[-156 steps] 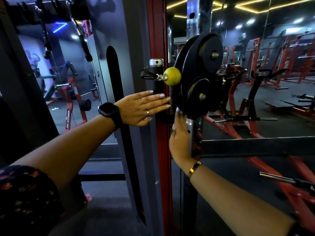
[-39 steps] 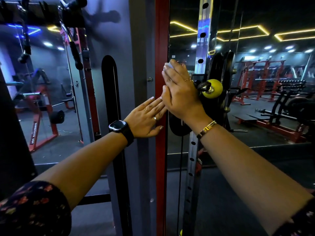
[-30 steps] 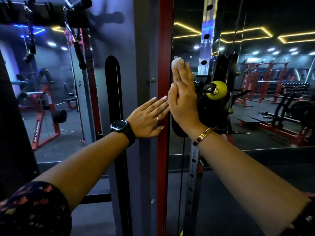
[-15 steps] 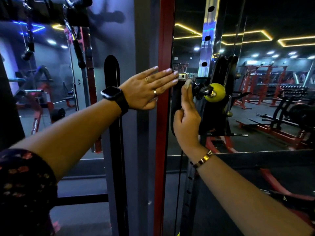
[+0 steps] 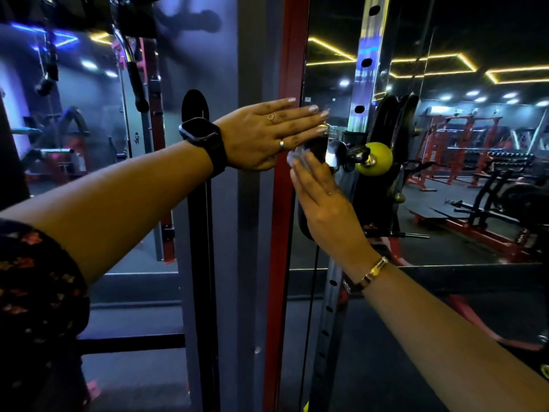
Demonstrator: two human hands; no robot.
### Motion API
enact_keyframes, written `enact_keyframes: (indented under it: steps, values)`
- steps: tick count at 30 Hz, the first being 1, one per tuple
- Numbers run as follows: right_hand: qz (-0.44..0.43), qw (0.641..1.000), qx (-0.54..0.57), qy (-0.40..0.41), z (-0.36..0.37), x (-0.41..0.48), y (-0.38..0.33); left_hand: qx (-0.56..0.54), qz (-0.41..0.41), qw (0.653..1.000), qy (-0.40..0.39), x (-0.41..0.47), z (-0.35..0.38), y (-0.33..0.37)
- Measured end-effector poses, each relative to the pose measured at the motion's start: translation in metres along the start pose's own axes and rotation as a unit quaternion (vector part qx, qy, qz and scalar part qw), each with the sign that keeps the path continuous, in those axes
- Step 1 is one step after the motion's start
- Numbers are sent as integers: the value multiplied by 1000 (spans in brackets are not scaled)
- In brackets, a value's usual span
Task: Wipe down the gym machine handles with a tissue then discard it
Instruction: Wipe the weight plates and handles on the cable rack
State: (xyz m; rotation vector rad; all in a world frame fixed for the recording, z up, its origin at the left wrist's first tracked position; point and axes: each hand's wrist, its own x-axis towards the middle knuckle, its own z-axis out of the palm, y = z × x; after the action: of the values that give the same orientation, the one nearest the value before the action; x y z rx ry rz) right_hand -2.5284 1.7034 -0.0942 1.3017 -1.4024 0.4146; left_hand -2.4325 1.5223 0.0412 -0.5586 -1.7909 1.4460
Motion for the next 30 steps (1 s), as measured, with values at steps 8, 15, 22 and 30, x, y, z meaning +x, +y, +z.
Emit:
enact_keyframes:
  steps: [8, 15, 22, 30]
  values:
    - [46, 999, -9, 0, 0, -40, -14, 11, -6, 1000, -1, 0, -5, 3]
    - [-127, 984, -77, -99, -6, -38, -5, 37, 52, 998, -5, -8, -9, 3]
    - [-89, 993, -65, -50, -9, -49, -8, 30, 60, 998, -21, -8, -16, 27]
    - [104, 978, 116, -137, 4, -120, -10, -2, 82, 996, -32, -8, -12, 65]
